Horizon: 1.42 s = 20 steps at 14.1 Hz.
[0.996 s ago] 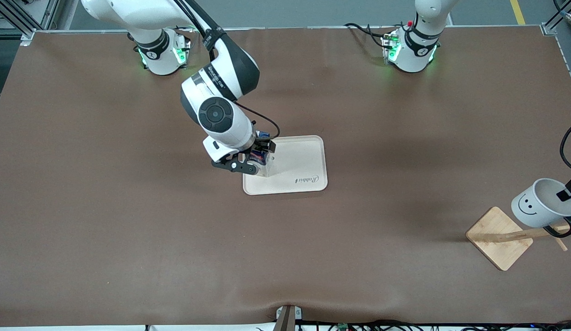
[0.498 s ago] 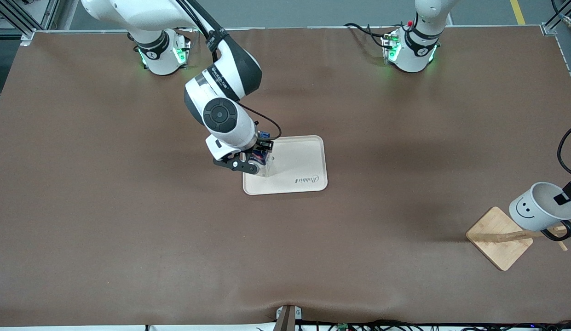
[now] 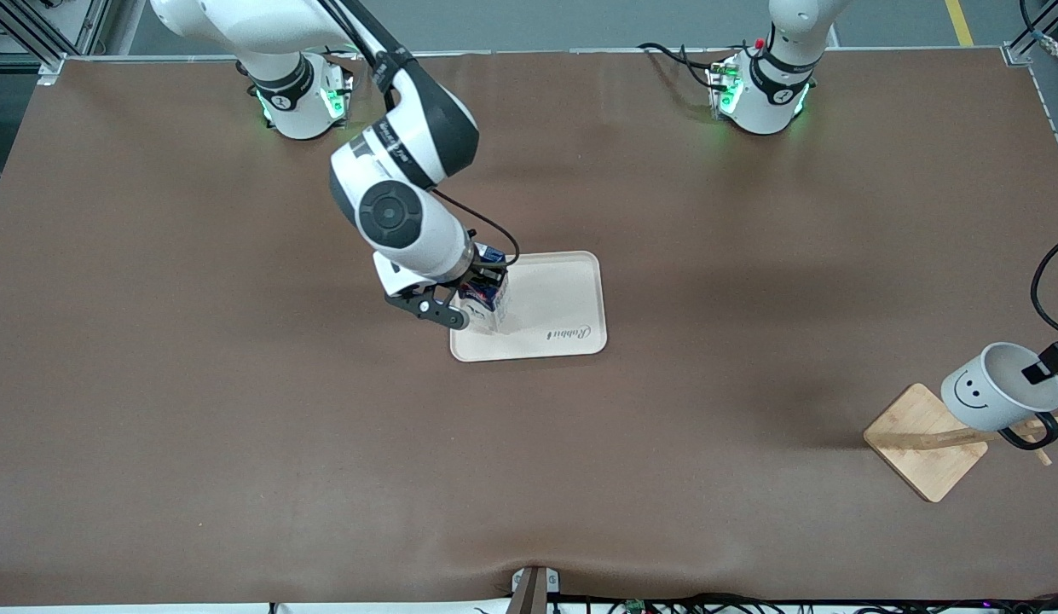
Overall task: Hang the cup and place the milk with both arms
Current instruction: 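Lift the milk carton off the tray with the right gripper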
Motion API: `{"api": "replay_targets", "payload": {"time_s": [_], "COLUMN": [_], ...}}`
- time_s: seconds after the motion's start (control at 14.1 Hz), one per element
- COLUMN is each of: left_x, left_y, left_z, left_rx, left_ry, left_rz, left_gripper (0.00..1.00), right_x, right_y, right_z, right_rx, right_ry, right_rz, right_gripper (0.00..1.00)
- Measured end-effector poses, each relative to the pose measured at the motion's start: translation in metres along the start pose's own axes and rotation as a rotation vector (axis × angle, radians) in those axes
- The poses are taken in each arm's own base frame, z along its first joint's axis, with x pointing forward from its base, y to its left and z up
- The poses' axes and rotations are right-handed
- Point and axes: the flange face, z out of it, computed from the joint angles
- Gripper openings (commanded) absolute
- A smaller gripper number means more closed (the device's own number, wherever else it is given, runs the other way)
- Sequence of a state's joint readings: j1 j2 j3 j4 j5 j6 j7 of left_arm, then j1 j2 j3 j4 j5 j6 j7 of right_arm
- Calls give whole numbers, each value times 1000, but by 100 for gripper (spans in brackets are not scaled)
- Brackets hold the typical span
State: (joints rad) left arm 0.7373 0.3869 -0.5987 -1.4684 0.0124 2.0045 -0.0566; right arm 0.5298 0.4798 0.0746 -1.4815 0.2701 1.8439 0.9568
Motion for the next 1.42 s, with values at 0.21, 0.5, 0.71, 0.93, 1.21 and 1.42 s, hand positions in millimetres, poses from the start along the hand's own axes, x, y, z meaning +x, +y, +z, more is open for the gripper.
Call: {"api": "replay_targets", "payload": {"time_s": [0.21,0.5,0.71,0.93,1.21,1.42], "left_x": [0,-5,-6,-6,-6,-7], "left_y": [-4,-7,-15,-20,-23,-30], "left_z": [3,19,21,21,22,25], "left_rx": [-2,-2,-2,-1,-1,0], "left_ry": [-4,-33,-32,-33,-34,-41], "left_rz": [-5,-11,-25,-32,-33,-41], "left_gripper": [0,0,0,0,0,100], "right_x": [35,76,98,119,140,142], "right_y": [28,74,112,162,238,284], "right_z": [-56,-101,-114,-136,-145,-117], "right_rx": [40,63,-5,-46,-85,-121], "right_ry": [-105,-204,-184,-133,-66,-54], "right_rz": [83,162,56,-33,-151,-237], "right_gripper": [0,0,0,0,0,0]}}
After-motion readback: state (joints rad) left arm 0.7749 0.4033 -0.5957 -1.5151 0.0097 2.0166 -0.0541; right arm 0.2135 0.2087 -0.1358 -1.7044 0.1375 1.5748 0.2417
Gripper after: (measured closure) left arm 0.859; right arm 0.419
